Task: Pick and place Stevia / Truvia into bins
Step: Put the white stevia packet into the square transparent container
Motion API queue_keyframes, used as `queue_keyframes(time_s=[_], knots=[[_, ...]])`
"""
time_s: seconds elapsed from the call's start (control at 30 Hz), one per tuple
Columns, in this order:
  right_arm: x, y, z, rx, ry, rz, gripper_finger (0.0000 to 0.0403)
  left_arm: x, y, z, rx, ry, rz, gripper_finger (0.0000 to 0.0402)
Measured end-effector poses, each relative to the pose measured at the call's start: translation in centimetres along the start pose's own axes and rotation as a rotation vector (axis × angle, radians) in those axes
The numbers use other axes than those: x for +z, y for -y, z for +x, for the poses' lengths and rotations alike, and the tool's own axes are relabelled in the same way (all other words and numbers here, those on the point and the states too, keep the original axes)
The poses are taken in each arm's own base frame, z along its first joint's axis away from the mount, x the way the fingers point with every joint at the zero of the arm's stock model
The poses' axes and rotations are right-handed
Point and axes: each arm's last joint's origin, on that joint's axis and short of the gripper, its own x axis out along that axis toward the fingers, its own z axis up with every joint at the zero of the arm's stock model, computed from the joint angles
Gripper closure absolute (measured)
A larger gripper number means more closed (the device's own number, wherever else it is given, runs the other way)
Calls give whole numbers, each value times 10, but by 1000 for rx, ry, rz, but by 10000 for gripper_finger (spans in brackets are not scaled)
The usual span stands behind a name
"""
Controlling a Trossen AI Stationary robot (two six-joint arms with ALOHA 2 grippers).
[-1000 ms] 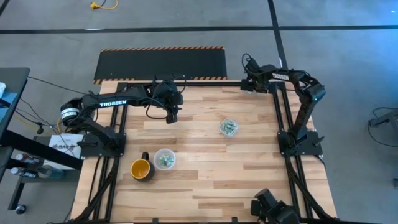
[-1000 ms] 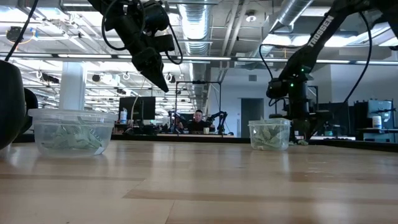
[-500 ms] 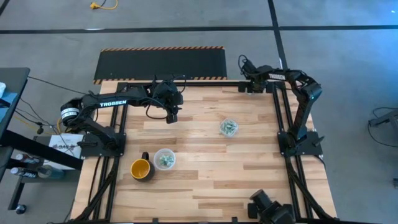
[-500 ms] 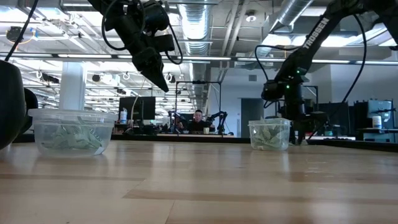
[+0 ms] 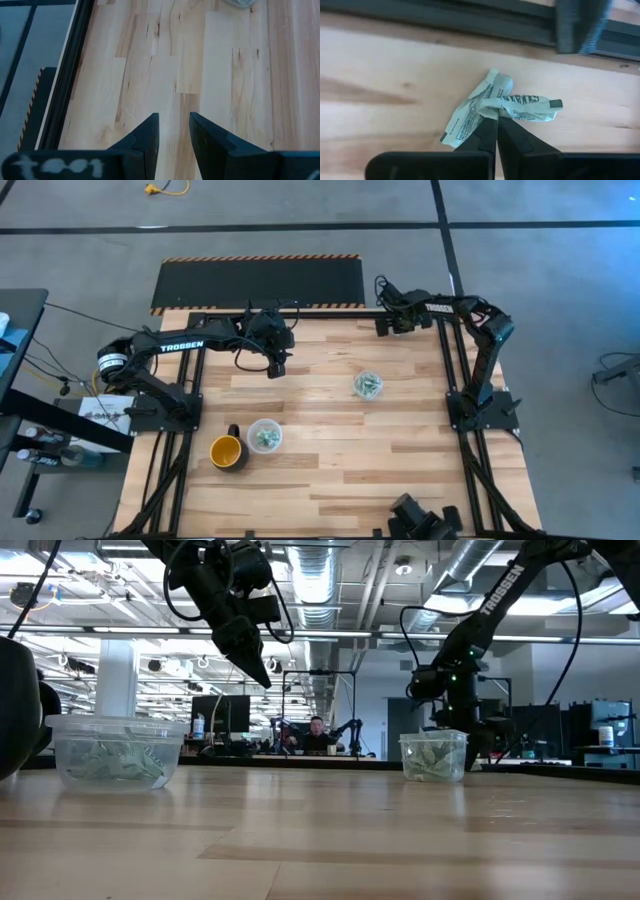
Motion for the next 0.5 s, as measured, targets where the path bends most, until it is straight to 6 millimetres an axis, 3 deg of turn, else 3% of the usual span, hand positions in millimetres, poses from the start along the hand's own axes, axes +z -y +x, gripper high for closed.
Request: queue_keyframes(time_s=[0.27, 0.5], knots=[[-13, -20, -21, 20, 39, -142, 402, 0, 0, 0, 0, 0, 2, 304], [-30, -30, -69, 23, 159, -241, 402, 0, 0, 0, 0, 0, 2, 304]])
